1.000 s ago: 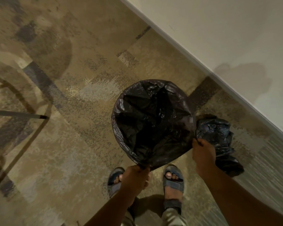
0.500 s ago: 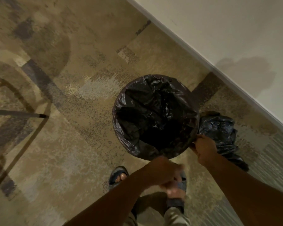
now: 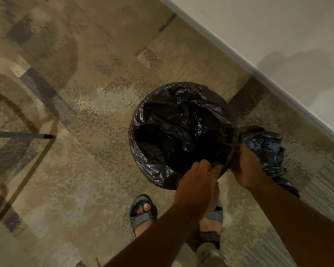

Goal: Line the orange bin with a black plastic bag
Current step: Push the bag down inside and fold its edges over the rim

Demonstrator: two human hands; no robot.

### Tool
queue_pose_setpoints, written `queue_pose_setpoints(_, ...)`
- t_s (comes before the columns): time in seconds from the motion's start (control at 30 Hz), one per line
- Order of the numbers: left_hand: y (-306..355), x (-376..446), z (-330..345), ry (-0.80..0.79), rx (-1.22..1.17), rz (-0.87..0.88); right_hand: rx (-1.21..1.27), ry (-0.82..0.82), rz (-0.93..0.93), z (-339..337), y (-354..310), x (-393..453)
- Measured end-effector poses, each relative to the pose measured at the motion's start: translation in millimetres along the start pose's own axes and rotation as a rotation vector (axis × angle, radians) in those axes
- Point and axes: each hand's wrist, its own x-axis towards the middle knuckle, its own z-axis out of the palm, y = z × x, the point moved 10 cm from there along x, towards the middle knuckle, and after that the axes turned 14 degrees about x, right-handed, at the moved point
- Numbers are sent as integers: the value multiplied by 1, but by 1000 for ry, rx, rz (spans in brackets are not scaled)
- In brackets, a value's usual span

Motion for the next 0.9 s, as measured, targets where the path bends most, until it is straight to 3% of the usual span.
queue_pose_setpoints(0.07, 1, 0, 0, -9, 48, 11, 131, -27, 6, 3, -12, 1)
queue_pose_setpoints(0.17, 10, 2, 15, -139, 2, 76, 125, -168, 57, 25, -21, 4)
queue_pose_setpoints(0.23, 9, 4, 12, -129, -57, 79, 101, -256, 99, 45, -19, 4)
queue_pose_setpoints(0.37, -24, 30, -7, 27, -112, -85, 43, -162, 113, 47, -25, 17)
queue_pose_setpoints(0.43, -39, 42, -8, 21, -52, -84, 25, -128, 80, 45, -32, 17)
queue_pose_setpoints(0.57, -66, 69, 13, -157, 139, 59, -2, -69, -114, 46, -51, 3)
queue_pose_setpoints(0.67, -85, 89, 33, -279, 342, 150, -283, -8, -280, 55, -59, -6)
queue_pose_setpoints(0.73, -101, 100, 45, -334, 457, 156, -486, 39, -371, 55, -62, -4)
queue_pose_setpoints(0.9, -147, 114, 72, -531, 588, 72, -512, 75, -453, 48, -62, 3)
